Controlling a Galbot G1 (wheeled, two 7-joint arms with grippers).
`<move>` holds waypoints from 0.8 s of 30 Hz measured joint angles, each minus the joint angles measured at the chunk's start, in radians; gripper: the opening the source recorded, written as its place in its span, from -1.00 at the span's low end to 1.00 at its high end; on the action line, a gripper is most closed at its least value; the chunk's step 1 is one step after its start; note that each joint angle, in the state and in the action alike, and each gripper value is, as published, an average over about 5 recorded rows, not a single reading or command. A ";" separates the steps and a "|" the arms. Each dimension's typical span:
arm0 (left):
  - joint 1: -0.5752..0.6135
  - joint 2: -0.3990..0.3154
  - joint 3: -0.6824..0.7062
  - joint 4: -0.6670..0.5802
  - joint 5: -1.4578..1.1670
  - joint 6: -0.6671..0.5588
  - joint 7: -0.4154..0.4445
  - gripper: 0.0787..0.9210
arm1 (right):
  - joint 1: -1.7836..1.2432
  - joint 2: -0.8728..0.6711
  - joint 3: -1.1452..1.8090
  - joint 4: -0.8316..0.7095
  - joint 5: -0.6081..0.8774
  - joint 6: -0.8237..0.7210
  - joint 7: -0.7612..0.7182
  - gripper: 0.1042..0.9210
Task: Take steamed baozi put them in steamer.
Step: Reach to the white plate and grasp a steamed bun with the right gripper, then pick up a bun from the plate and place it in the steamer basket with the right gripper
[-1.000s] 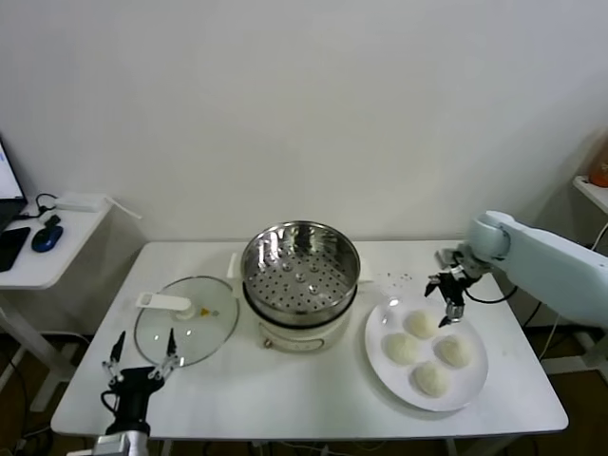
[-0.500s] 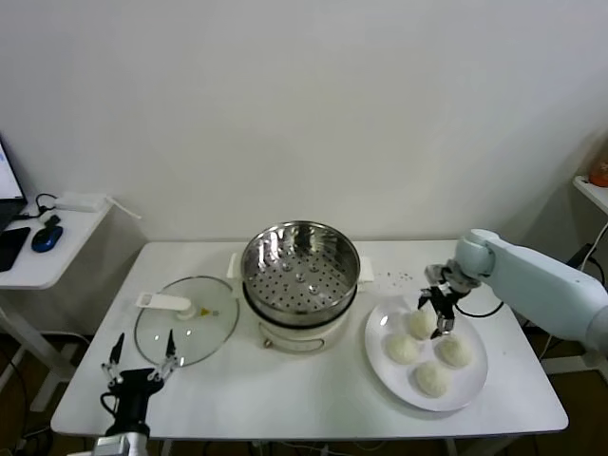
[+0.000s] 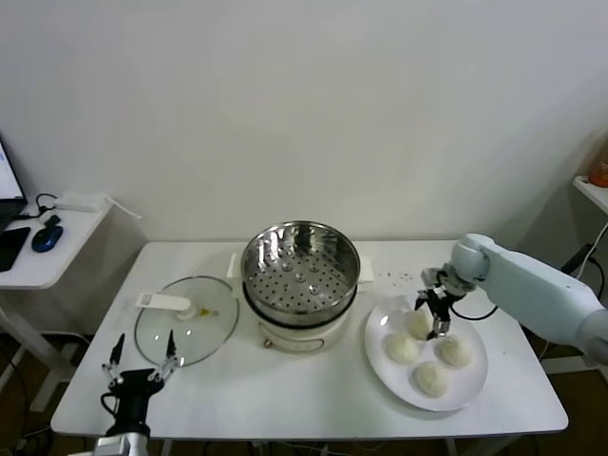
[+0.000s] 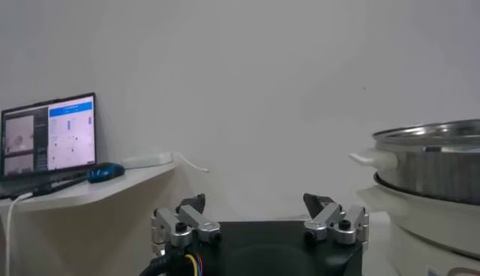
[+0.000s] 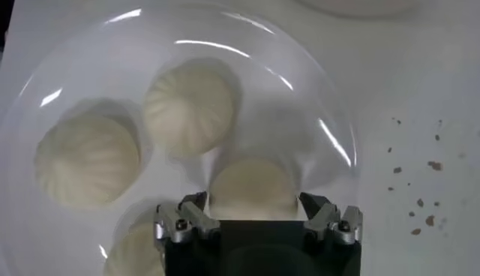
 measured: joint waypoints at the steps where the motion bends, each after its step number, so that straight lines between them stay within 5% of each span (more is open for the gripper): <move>1: 0.000 0.000 0.000 0.000 0.000 0.000 0.000 0.77 | -0.002 0.000 0.002 0.000 -0.001 0.000 0.000 0.53; 24: 0.004 -0.002 0.002 0.003 0.000 0.001 0.002 0.77 | 0.041 -0.039 0.010 0.065 0.018 0.016 -0.002 0.48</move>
